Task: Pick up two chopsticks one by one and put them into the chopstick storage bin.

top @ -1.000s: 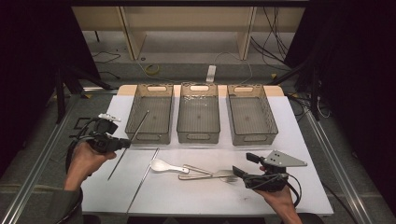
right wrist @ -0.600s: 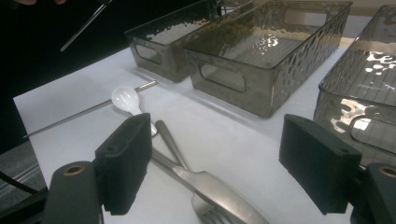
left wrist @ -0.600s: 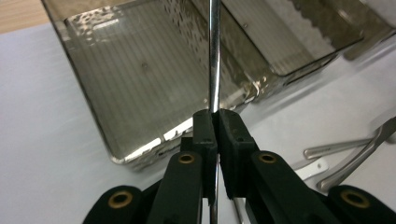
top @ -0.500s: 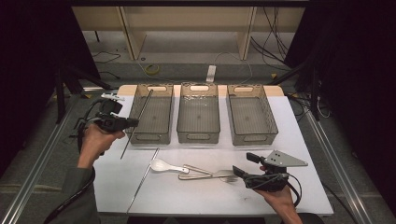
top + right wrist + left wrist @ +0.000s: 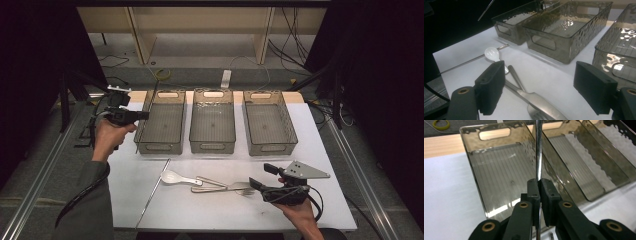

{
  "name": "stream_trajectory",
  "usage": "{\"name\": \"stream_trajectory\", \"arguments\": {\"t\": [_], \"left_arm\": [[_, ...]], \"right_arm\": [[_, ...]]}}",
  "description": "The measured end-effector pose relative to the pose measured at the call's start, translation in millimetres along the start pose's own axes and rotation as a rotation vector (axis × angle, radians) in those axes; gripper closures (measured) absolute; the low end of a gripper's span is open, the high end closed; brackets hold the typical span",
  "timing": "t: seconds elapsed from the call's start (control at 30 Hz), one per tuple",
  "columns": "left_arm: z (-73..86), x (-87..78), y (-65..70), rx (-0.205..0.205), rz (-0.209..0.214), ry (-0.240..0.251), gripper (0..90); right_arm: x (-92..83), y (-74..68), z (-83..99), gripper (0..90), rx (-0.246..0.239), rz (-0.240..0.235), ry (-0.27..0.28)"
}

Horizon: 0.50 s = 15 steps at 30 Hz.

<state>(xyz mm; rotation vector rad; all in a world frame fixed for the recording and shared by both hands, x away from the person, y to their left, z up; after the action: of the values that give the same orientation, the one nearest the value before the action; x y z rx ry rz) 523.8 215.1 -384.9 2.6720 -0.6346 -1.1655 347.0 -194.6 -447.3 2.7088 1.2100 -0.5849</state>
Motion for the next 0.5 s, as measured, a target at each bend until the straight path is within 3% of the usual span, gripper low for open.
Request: {"name": "stream_trajectory", "arguments": {"t": [0.5], "left_arm": [[-28.7, 22.0, -11.0, -0.009, -0.043, 0.02, 85.3]], "right_arm": [[0.2, -0.8, -0.3, 26.3, -0.001, -0.004, 0.002]]}}
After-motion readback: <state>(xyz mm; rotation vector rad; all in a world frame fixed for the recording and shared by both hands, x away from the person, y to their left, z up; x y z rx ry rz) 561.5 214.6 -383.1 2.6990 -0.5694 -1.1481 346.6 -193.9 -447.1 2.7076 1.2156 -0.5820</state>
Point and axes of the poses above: each handheld gripper's, and its own axes: x roughly forward along the jaws, z roughly out of its underside, y roughly to its right, the point moved 6 cm from there along x, roughly forward along the jaws, and after that the axes turned 7 degrees about -x, right-handed, at the moved point
